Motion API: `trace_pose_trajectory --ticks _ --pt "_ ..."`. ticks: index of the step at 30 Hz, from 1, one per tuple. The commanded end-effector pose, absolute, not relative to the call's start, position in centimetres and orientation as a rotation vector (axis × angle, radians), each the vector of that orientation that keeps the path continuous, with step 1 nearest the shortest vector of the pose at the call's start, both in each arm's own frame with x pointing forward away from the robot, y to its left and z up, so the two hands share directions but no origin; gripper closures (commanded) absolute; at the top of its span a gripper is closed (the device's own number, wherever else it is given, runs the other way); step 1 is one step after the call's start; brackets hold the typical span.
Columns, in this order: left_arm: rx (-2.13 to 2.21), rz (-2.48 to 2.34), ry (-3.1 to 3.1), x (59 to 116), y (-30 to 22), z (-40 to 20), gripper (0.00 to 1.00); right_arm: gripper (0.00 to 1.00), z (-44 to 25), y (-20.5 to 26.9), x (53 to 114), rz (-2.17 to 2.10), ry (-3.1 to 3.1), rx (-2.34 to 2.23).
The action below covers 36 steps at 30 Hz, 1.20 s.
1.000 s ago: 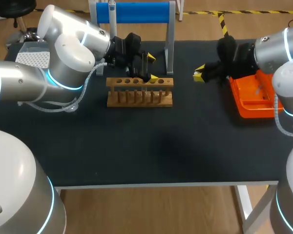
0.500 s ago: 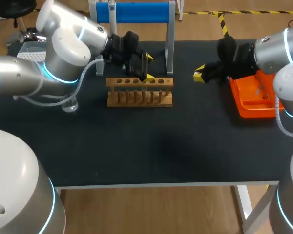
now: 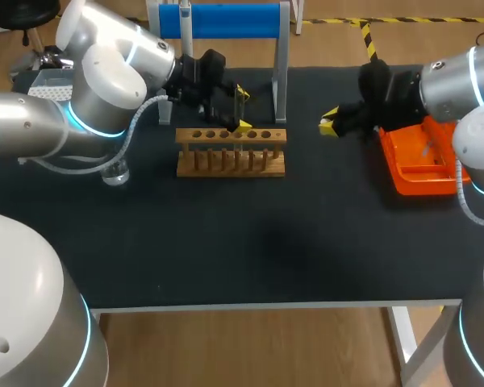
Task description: Invert the test tube, pick up the pipette, mount the tip to pipette, aspirate from beaker and dispense into the tube, eject the tip, return the pipette, and cap with the stopper.
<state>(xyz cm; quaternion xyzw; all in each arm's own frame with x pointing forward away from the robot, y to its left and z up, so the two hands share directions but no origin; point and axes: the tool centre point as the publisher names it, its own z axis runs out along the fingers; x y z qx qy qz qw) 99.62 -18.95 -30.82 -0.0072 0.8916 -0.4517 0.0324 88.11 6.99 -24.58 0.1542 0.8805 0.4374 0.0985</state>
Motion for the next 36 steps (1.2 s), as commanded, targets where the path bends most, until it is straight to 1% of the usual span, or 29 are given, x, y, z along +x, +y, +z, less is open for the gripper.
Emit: trace_pose_trajectory --ticks 1,11,21,36 --pt "-0.032 -1.383 2.74 99.1 -19.0 -30.6 0.0 1.0 -24.4 6.9 88.0 1.292 2.608 0.457" --pt "-0.032 -1.383 2.74 99.1 -19.0 -30.6 0.0 1.0 -24.4 6.9 88.0 1.292 2.608 0.457" --pt "-0.032 -1.383 2.74 99.1 -19.0 -30.6 0.0 1.0 -23.5 9.8 90.3 1.245 2.653 0.407" --pt "-0.032 -1.383 2.74 99.1 -19.0 -30.6 0.0 1.0 -22.0 15.3 93.9 1.193 2.68 0.298"
